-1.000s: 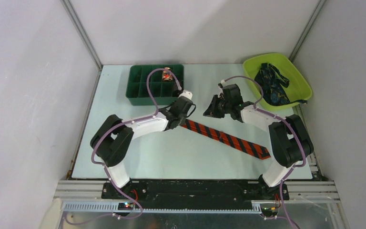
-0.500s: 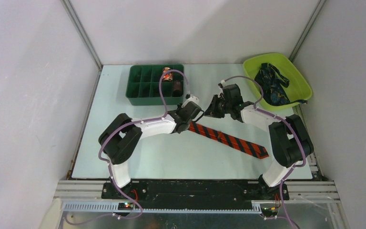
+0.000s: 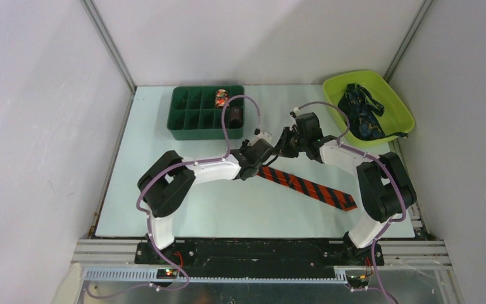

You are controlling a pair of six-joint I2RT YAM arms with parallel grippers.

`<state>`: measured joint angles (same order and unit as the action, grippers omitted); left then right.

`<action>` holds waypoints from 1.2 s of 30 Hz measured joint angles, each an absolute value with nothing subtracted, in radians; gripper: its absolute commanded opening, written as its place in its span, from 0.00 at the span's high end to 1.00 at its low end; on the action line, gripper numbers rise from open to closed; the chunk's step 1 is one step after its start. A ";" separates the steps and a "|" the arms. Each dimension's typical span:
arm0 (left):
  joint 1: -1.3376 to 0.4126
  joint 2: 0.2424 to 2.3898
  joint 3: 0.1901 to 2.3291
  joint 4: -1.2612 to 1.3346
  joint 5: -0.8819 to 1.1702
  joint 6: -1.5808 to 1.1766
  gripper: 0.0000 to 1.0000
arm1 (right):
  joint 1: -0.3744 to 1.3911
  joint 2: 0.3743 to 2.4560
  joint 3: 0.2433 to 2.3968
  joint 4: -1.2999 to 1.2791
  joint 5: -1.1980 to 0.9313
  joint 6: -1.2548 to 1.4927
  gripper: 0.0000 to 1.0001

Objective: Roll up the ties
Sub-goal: Roll the tie at the center of the board.

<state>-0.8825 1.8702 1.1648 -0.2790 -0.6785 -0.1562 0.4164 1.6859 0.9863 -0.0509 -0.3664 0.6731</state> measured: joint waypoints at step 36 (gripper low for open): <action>-0.915 1.878 1.174 -0.305 -0.495 -0.176 0.44 | 0.416 1.673 0.960 -0.051 -0.366 0.673 0.92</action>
